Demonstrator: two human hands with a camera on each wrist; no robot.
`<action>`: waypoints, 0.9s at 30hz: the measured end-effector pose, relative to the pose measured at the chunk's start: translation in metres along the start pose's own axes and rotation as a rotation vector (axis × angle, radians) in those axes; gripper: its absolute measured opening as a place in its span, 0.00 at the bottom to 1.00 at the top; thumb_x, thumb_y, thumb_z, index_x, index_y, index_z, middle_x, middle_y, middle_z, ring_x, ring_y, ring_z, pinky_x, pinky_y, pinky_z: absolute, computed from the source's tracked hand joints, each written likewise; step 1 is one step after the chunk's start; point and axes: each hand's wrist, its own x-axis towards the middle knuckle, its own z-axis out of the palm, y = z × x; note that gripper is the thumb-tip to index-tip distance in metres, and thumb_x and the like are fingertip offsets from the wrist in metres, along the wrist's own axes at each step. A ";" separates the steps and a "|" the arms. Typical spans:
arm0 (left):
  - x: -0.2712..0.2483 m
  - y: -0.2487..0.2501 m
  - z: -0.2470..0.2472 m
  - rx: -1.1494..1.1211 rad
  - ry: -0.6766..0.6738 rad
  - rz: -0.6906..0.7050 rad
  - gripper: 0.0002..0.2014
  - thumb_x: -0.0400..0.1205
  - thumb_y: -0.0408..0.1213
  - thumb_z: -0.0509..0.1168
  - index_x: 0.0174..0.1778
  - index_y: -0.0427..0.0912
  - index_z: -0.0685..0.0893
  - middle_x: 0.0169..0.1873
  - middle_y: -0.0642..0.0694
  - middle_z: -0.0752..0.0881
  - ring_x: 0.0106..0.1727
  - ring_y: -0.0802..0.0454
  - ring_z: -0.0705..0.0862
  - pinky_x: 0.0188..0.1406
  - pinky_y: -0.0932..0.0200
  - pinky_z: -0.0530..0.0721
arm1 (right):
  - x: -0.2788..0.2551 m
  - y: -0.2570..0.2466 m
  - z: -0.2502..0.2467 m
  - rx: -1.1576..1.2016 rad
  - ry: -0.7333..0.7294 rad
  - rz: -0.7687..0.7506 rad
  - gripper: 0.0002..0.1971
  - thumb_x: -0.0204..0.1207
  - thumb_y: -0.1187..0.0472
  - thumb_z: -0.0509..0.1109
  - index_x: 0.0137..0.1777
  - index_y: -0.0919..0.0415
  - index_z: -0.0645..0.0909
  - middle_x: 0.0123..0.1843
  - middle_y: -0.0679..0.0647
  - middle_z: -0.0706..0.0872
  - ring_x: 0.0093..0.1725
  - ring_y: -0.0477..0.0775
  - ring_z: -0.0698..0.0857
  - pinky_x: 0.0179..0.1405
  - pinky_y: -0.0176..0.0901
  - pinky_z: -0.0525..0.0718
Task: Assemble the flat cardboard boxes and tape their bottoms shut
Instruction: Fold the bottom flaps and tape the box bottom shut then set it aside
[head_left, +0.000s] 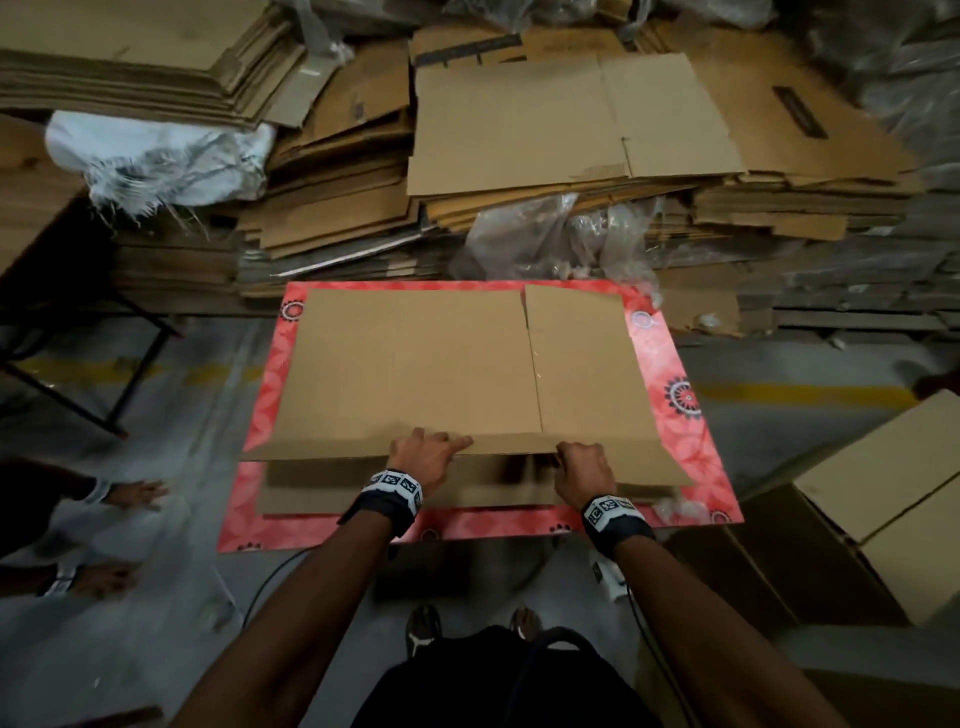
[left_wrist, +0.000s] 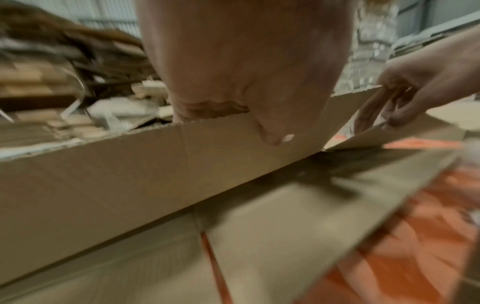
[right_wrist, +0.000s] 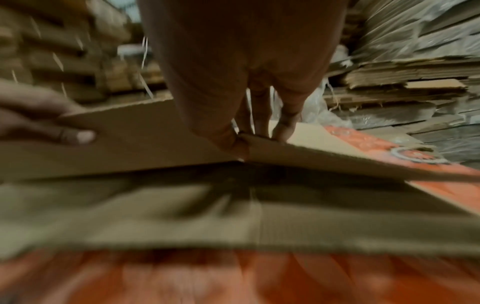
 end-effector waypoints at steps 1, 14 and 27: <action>0.002 0.002 0.006 -0.014 -0.019 -0.004 0.27 0.91 0.44 0.53 0.85 0.73 0.59 0.75 0.56 0.80 0.70 0.38 0.78 0.58 0.39 0.85 | -0.002 0.002 0.006 -0.051 -0.008 -0.003 0.12 0.76 0.65 0.64 0.58 0.61 0.83 0.56 0.62 0.89 0.64 0.70 0.79 0.56 0.53 0.80; 0.009 0.032 0.056 0.044 -0.136 -0.016 0.31 0.79 0.45 0.72 0.77 0.52 0.68 0.61 0.38 0.80 0.55 0.34 0.83 0.47 0.41 0.89 | -0.008 0.009 0.052 -0.201 -0.096 -0.048 0.20 0.77 0.68 0.65 0.70 0.60 0.76 0.67 0.60 0.84 0.61 0.69 0.82 0.58 0.57 0.81; 0.013 0.023 0.076 0.167 -0.203 0.110 0.44 0.72 0.61 0.73 0.79 0.36 0.73 0.67 0.21 0.80 0.46 0.29 0.87 0.36 0.43 0.88 | -0.007 0.017 0.062 -0.165 -0.099 -0.077 0.20 0.76 0.66 0.65 0.68 0.61 0.77 0.66 0.61 0.83 0.58 0.69 0.81 0.55 0.58 0.82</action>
